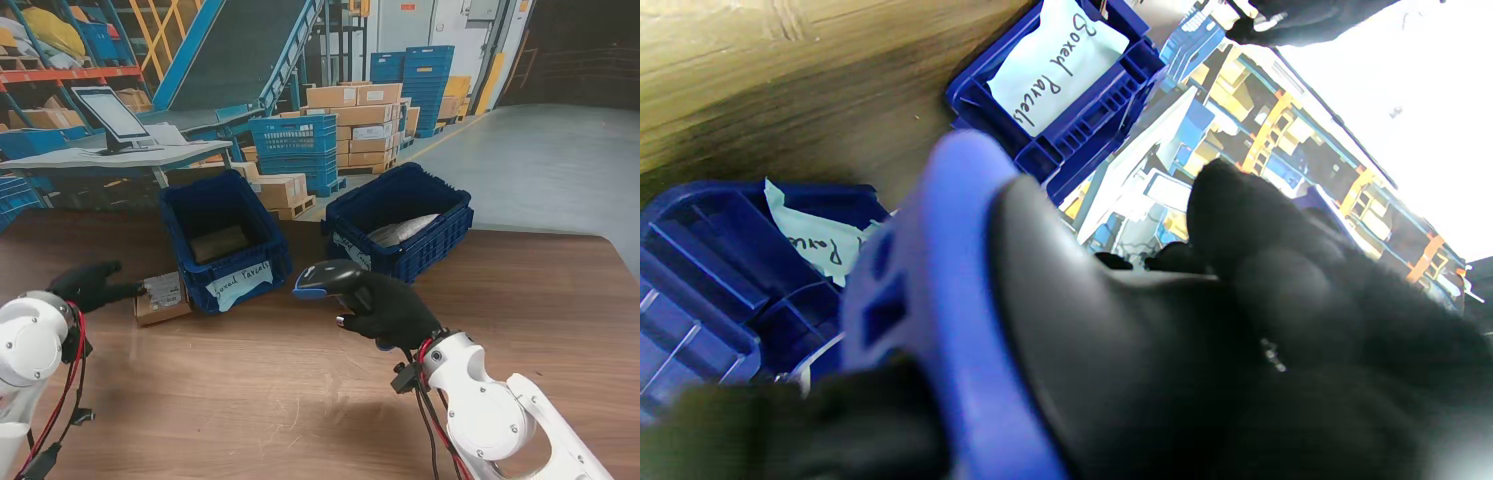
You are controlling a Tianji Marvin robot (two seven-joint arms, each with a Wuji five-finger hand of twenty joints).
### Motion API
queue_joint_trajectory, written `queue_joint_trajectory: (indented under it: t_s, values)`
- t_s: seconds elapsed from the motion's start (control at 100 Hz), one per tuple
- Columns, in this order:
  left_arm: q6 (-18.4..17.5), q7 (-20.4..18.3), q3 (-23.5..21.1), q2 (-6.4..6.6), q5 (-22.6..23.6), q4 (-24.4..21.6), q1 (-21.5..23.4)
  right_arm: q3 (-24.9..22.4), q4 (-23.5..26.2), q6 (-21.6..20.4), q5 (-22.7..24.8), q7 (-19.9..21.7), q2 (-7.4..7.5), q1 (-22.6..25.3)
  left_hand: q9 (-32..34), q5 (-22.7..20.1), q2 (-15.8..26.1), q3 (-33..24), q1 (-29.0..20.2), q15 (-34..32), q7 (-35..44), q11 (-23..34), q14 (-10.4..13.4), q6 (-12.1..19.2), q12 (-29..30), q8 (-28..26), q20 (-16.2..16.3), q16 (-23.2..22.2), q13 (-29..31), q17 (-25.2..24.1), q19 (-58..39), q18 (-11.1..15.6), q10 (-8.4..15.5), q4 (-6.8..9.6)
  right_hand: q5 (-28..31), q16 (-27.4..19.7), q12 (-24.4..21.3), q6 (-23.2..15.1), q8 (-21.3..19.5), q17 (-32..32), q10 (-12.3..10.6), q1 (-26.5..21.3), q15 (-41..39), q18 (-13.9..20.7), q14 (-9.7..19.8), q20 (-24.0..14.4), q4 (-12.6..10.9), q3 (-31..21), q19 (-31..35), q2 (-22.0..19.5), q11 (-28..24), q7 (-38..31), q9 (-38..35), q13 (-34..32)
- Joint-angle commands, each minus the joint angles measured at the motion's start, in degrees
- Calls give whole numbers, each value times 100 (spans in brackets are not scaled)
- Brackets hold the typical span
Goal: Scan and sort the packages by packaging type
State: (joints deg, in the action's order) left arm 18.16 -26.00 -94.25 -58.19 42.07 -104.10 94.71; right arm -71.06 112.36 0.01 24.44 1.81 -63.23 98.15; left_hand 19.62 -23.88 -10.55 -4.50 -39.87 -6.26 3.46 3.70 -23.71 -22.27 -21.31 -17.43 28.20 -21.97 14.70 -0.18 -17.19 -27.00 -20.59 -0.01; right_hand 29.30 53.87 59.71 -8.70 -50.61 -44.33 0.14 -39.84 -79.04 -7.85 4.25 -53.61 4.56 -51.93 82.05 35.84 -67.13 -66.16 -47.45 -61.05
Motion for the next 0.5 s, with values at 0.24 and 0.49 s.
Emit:
queue_joint_trajectory:
  t_s: [0.24, 0.49]
  values:
    - [-453, 421, 246, -121, -263, 1110, -363, 202, -87, 137, -7, 146, -43, -222, -100, 80, 161, 196, -95, 107, -79, -71, 168, 27, 81, -25, -151, 281, -190, -6, 16, 139, 49, 213, 44, 222, 89, -298, -6, -16, 198, -469, -345, 12, 455, -23, 1, -177, 86, -143, -71, -2, -97, -392]
    - [-1038, 530, 560, -89, -242, 2162, -1043, 334, -154, 263, -15, 250, -31, -383, -393, 278, -40, 140, 20, 159, -146, -125, 220, 12, 136, 16, -320, 416, -372, -87, 90, 170, 103, 211, 44, 222, 89, -298, -6, -18, 198, -471, -346, 12, 455, -22, 1, -179, 84, -141, -71, -2, -97, -391]
